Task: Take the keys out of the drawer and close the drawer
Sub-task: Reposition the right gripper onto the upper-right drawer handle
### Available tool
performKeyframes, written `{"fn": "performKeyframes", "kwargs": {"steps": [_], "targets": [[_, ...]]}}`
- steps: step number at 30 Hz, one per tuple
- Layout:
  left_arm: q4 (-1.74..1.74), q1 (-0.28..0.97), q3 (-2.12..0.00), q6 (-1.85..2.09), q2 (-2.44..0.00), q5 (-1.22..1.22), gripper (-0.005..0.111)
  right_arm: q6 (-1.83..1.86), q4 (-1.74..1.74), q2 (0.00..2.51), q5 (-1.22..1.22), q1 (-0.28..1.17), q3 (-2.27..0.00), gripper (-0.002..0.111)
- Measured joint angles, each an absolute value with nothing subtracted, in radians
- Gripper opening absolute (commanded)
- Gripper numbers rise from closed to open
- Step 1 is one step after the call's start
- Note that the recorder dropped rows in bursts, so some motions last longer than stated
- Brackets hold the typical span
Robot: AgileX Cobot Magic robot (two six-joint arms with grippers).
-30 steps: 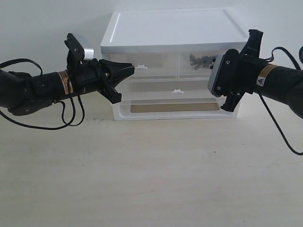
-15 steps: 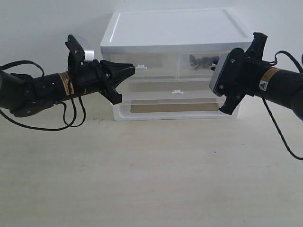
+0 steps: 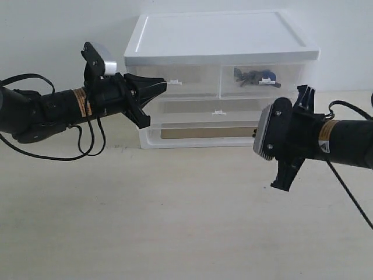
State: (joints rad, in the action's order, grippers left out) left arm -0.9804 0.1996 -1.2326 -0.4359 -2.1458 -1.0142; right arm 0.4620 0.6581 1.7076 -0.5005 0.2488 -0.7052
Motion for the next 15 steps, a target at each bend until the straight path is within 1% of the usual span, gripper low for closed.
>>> {"fn": "performKeyframes", "kwargs": {"steps": [4,7,8,10,11,13,14,15], "targets": [[-0.98,0.2,-1.233,-0.444,-2.146,-1.014,0.004,0.258,0.518,1.628,-0.499,0.249,-0.704,0.0],[-0.98,0.2,-1.233,-0.444,-2.146,-1.014,0.004,0.165,0.195,1.566,-0.476,0.249,-0.706,0.001],[-0.98,0.2,-1.233,-0.444,-2.146,-1.014,0.004,0.146,0.076,1.546,-0.445,0.249,-0.715,0.005],[-0.98,0.2,-1.233,-0.449,-2.146,-1.014,0.004,0.117,-0.08,1.526,-0.363,0.245,-0.738,0.016],[-0.98,0.2,-1.233,-0.45,-2.146,-1.014,0.004,0.092,-0.119,1.52,-0.31,0.243,-0.756,0.022],[-0.98,0.2,-1.233,-0.453,-2.146,-1.014,0.004,0.032,-0.156,1.523,-0.21,0.243,-0.79,0.037],[-0.98,0.2,-1.233,-0.458,-2.146,-1.014,0.004,-0.011,-0.165,1.527,-0.168,0.243,-0.808,0.042],[-0.98,0.2,-1.233,-0.463,-2.146,-1.014,0.004,-0.053,-0.173,1.532,-0.136,0.243,-0.827,0.045]]}}
